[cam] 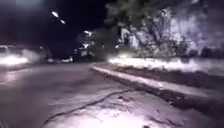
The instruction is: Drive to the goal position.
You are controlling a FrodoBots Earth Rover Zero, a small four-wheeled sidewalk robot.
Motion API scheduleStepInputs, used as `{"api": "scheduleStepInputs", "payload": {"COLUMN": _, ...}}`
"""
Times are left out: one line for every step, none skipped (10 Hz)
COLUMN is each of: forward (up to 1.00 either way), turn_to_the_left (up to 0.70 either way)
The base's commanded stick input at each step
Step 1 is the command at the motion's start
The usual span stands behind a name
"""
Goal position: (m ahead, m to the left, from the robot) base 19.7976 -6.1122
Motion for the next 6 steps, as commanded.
{"api": "scheduleStepInputs", "payload": {"forward": 0.70, "turn_to_the_left": 0.01}}
{"api": "scheduleStepInputs", "payload": {"forward": 0.70, "turn_to_the_left": 0.21}}
{"api": "scheduleStepInputs", "payload": {"forward": 0.70, "turn_to_the_left": 0.27}}
{"api": "scheduleStepInputs", "payload": {"forward": 0.70, "turn_to_the_left": 0.06}}
{"api": "scheduleStepInputs", "payload": {"forward": 0.70, "turn_to_the_left": 0.00}}
{"api": "scheduleStepInputs", "payload": {"forward": 0.70, "turn_to_the_left": 0.00}}
